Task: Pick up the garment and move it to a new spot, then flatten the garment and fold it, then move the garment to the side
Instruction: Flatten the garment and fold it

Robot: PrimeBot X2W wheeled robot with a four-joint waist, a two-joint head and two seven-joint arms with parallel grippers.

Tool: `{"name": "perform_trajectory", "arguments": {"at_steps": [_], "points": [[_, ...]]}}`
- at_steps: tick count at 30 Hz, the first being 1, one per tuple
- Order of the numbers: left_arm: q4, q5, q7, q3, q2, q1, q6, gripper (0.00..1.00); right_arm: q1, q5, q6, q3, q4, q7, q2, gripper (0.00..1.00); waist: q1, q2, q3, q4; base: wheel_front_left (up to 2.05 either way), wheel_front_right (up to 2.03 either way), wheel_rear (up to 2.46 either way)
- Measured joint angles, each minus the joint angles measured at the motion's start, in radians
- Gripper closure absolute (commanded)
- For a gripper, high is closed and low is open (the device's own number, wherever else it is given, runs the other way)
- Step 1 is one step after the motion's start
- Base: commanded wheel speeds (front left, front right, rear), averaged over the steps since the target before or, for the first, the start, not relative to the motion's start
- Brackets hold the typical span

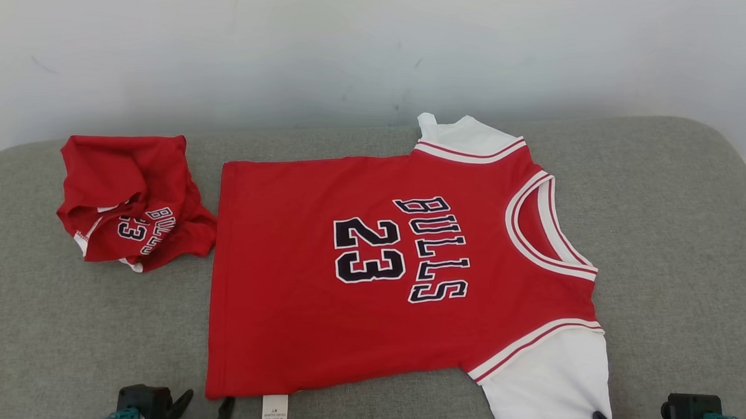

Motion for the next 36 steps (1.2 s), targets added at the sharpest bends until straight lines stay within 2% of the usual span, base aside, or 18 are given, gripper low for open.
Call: {"name": "perform_trajectory", "arguments": {"at_steps": [9, 19, 20, 21, 22, 23, 24, 25, 36], "points": [[-0.101, 0.008, -0.003, -0.005, -0.001, 0.039, 0.019, 0.0, 0.003, 0.0, -0.002, 0.007, -0.004, 0.006, -0.002, 1.0, 0.0, 0.0001, -0.006, 0.011, 0.0, 0.0, 0.0], [-0.121, 0.005, 0.024, -0.007, 0.002, 0.046, 0.029, 0.0, 0.002, -0.001, -0.007, 0.012, -0.008, 0.008, -0.004, 1.0, 0.0, 0.0, -0.005, 0.002, 0.0, 0.0, 0.0], [-0.115, -0.001, 0.03, -0.006, -0.001, 0.045, 0.028, 0.09, 0.002, -0.001, -0.007, 0.012, -0.008, 0.008, -0.004, 1.0, 0.0, 0.0, -0.004, 0.001, 0.0, 0.0, 0.0], [-0.109, -0.001, 0.038, -0.009, 0.0, 0.044, 0.027, 0.38, 0.001, -0.002, -0.007, 0.015, -0.009, 0.011, -0.004, 1.0, 0.0, 0.0, -0.003, -0.001, 0.0, 0.0, 0.0], [-0.102, -0.001, 0.042, -0.01, 0.0, 0.045, 0.026, 0.61, -0.001, -0.004, -0.007, 0.017, -0.01, 0.016, -0.004, 1.0, 0.0, 0.0, -0.003, -0.003, 0.0, 0.0, 0.0], [-0.097, -0.004, 0.047, -0.009, -0.001, 0.045, 0.025, 0.83, -0.003, -0.005, -0.007, 0.017, -0.011, 0.015, -0.004, 1.0, 0.0, 0.0, -0.002, -0.005, 0.0, 0.0, 0.0], [-0.095, -0.003, 0.047, -0.01, -0.001, 0.044, 0.025, 0.95, -0.003, -0.006, -0.007, 0.016, -0.011, 0.015, -0.004, 1.0, 0.0001, 0.0, -0.001, -0.006, 0.0, 0.0, 0.0], [-0.094, -0.003, 0.047, -0.011, -0.001, 0.043, 0.025, 1.0, -0.004, -0.007, -0.007, 0.016, -0.011, 0.015, -0.005, 1.0, 0.0, 0.0, 0.0, -0.007, 0.0, 0.0, 0.0], [-0.104, -0.012, 0.047, 0.009, 0.008, 0.043, 0.026, 1.0, -0.011, -0.006, -0.008, 0.005, -0.012, 0.014, -0.011, 1.0, 0.0, 0.0, 0.0, -0.012, 0.0, 0.0, 0.0]]}}
